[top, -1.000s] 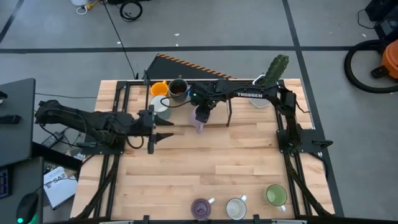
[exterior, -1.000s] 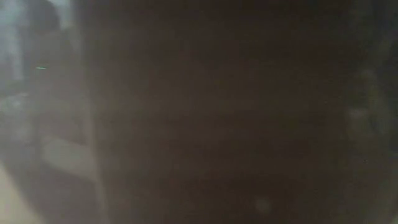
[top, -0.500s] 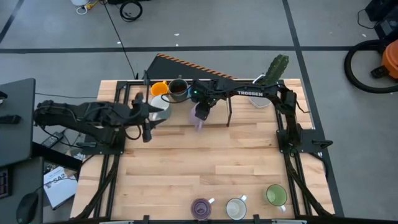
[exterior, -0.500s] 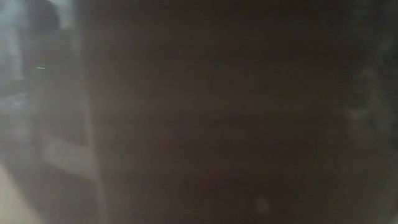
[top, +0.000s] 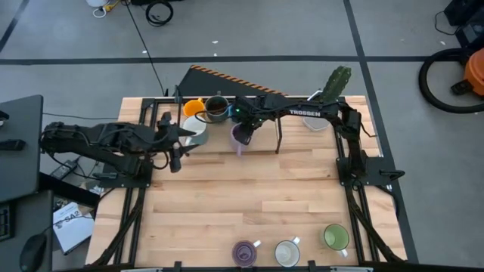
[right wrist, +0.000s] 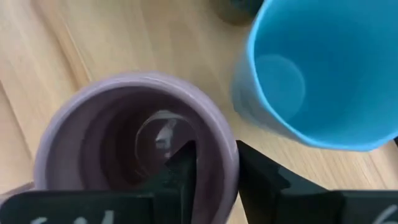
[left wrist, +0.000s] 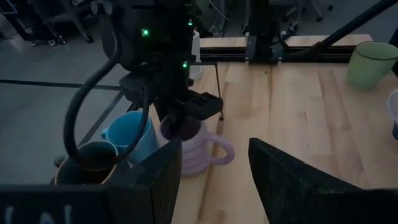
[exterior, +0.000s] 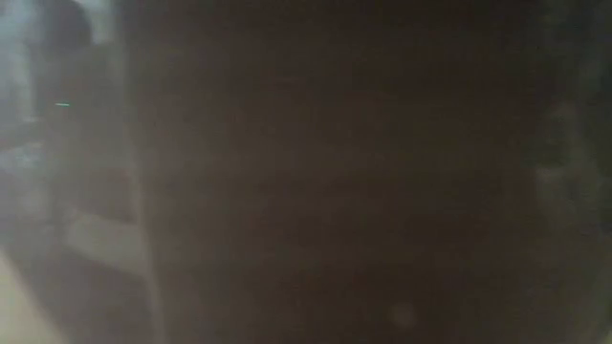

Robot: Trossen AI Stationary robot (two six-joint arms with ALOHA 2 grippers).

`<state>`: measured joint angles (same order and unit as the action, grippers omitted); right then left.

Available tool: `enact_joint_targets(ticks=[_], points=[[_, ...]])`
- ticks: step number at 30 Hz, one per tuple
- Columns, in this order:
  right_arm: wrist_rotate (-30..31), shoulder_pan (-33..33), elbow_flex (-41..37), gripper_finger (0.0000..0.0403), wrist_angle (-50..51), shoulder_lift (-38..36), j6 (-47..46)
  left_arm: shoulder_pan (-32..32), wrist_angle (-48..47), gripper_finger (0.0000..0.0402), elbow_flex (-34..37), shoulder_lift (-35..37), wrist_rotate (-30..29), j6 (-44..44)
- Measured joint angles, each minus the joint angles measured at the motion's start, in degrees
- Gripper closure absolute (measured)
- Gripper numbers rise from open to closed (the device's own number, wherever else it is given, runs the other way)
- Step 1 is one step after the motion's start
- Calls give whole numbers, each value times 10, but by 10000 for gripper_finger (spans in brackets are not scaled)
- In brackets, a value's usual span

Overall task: Place coffee mugs
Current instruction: Put the purple mug on the shelf

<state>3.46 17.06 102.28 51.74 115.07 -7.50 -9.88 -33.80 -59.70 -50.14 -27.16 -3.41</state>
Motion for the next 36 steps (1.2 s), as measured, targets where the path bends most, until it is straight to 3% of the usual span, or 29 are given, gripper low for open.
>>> enact_joint_targets(ticks=[22,36], points=[[-1,5,91,289,72,-2,60,0,-4,210,0,7,0,-3],[-29,6,84,288,82,-43,80,0,-6,210,0,7,0,-4]])
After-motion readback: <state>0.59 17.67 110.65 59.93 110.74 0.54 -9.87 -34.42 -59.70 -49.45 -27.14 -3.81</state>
